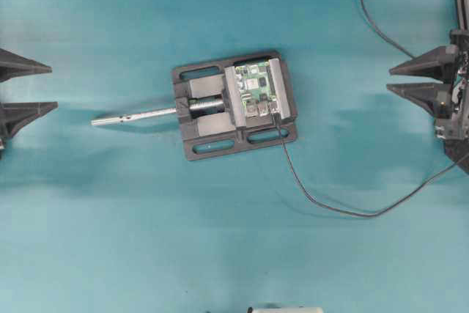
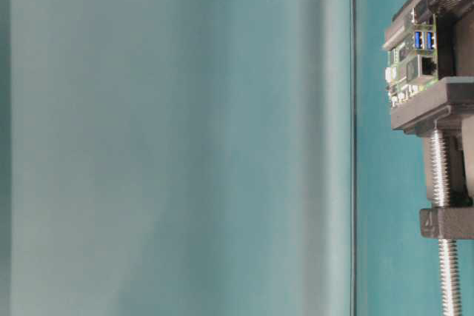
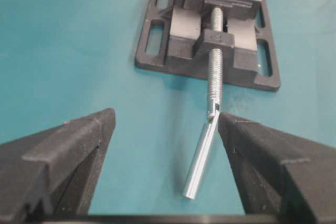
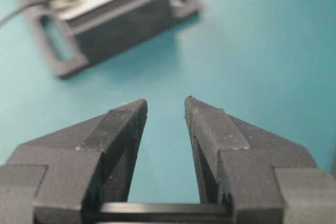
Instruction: Insert the USB into the fixed PCB.
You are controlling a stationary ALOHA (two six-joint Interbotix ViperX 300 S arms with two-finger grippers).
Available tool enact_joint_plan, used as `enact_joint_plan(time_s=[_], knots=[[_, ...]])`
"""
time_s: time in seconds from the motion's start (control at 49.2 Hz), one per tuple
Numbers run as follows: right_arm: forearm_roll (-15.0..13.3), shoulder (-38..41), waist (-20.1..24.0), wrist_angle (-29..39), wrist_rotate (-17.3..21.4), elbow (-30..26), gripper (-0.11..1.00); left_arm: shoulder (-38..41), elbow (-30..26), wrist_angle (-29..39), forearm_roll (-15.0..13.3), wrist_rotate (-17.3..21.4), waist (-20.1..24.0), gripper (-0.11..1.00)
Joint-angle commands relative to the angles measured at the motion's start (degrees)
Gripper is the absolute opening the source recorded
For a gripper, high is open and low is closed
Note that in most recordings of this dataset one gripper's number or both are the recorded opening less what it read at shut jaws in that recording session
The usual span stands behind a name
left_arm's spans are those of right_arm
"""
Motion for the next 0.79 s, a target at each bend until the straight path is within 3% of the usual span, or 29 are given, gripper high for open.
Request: enact_joint_plan(time_s=[0.0, 0.163, 0.325, 0.427, 0.569, 0.691, 0.772], knots=[[-0.1, 0.4, -0.1, 2.7, -0.1, -2.1, 0.42, 0.5, -0.6, -0.3, 0.2, -0.2, 0.1, 0.94], [-0.2, 0.4, -0.1, 6.3, -0.4, -2.3, 0.42, 0.5, -0.6, -0.3, 0.2, -0.2, 0.1, 0.94], [-0.3, 0.4, -0.1, 5.5, -0.6, -2.1, 0.42, 0.5, -0.7, -0.3, 0.3, -0.2, 0.1, 0.94], [-2.1, 0.4, -0.1, 5.6, -0.8, -2.9, 0.42, 0.5, -0.7, -0.3, 0.2, -0.2, 0.1, 0.94], [-7.9, 0.4, -0.1, 6.7, -0.9, -4.0, 0.42, 0.5, -0.7, -0.4, 0.3, -0.2, 0.1, 0.94], [-16.6, 0.4, -0.2, 8.6, -0.4, -4.6, 0.42, 0.5, -0.6, -0.3, 0.2, -0.2, 0.1, 0.94], [-20.6, 0.4, -0.1, 11.2, 0.3, -4.6, 0.42, 0.5, -0.6, -0.3, 0.2, -0.2, 0.1, 0.94]])
